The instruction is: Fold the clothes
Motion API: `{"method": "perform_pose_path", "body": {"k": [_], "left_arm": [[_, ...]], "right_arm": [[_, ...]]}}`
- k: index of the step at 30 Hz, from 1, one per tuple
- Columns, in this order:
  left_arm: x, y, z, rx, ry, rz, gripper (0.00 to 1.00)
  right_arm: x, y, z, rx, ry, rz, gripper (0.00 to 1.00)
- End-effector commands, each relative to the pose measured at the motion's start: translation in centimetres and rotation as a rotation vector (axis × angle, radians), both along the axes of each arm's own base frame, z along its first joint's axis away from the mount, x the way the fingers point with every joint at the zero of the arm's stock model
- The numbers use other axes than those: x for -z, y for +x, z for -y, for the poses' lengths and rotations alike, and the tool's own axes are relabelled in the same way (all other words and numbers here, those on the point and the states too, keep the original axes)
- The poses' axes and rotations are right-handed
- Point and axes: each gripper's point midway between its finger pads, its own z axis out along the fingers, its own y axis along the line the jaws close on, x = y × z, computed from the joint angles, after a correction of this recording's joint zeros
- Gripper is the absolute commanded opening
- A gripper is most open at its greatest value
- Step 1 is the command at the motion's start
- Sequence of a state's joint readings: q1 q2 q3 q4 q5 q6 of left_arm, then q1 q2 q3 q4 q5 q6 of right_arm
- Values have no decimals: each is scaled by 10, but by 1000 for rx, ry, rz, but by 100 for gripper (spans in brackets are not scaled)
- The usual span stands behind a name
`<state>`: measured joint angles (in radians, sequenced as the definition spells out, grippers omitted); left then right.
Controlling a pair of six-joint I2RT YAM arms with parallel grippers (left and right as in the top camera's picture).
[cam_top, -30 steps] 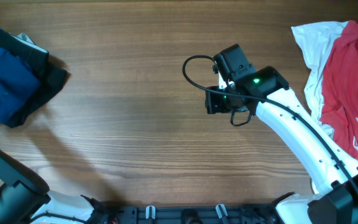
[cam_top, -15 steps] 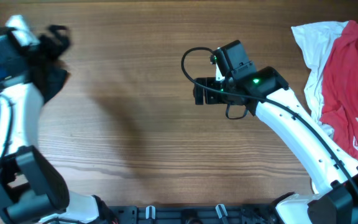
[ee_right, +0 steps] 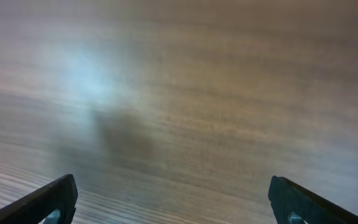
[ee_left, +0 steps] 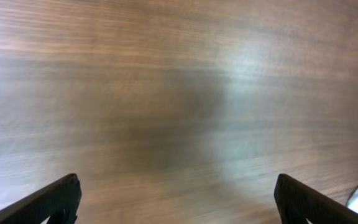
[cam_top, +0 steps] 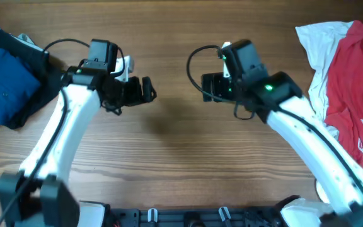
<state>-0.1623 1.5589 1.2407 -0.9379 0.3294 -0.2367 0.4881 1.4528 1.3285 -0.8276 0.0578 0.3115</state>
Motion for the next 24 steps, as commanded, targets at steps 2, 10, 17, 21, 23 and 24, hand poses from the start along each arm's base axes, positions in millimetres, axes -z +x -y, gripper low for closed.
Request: {"method": "perform_pose_path", "body": {"k": [2,10,17,21,23,24], "left_arm": [[-64,-18,1,92,83,244,100],[-130,-75,5,134,64,523,100],[-136,-111,-33,40,159,643,100],[-126,-110,-34,34,165,623,100],[-126,-108,-36,22,167,622,100],[-126,-107,-38,13,170,623,100]], "right_arm": [[-63,-17,32,125,22,177,100],[-90,-78,40,204,68,285,100],[-100,-98,57,216,74,475,100],[-125,-79,62,211,70,582,100],[-132,-68,76,254,83,602,100],[-132,-63,82,246,90,598,100]]}}
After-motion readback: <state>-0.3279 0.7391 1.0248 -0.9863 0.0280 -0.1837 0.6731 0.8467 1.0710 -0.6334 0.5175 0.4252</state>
